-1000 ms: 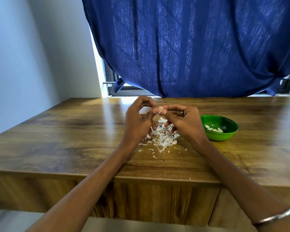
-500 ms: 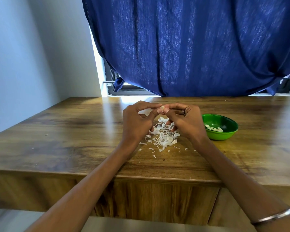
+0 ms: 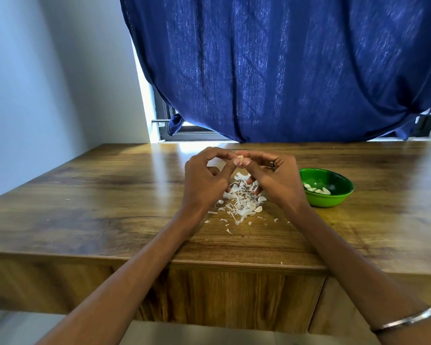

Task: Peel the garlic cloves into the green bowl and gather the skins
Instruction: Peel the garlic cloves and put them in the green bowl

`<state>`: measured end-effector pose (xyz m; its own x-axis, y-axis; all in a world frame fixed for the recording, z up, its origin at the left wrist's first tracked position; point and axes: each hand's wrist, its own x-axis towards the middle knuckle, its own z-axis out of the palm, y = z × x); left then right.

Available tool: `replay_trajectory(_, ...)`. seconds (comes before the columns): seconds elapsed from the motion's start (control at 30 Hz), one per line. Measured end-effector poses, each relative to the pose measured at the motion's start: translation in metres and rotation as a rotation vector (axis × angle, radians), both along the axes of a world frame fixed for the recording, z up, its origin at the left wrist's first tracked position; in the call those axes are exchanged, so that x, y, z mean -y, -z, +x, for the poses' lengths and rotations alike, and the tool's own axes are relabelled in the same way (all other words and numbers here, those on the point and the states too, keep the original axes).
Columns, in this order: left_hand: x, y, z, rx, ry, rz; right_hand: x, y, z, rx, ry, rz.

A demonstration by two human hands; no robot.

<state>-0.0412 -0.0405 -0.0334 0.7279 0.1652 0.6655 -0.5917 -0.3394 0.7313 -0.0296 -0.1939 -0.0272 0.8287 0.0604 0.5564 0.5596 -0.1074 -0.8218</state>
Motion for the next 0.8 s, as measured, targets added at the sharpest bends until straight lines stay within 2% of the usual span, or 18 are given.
replay_trajectory(0.37,0.0001,0.0014,0.0035,-0.101,0.098,-0.036,-0.0028,-0.0014,-0.0011,0.011,0.008,-0.019)
replay_trajectory(0.8,-0.0033,0.0027,0.0075,-0.119,0.150,-0.024,-0.0007,-0.0019,0.0019,-0.037,0.019,-0.031)
